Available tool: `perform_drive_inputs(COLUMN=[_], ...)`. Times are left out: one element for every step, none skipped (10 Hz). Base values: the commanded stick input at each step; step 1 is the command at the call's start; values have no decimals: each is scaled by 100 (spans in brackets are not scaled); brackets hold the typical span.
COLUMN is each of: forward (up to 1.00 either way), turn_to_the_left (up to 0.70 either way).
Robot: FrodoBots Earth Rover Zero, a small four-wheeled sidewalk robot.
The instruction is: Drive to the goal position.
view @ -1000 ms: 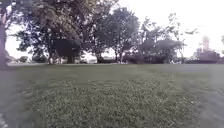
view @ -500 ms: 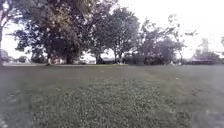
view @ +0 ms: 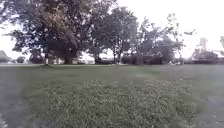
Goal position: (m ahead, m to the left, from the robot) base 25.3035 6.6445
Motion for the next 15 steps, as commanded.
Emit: perform_drive_inputs(forward=[70, 70, 70, 70, 70, 70, 70, 70, 70, 70, 70, 70, 70, 70, 70], turn_to_the_left=[0, 0, 0, 0, 0, 0, 0, 0, 0, 0, 0, 0, 0, 0, 0])
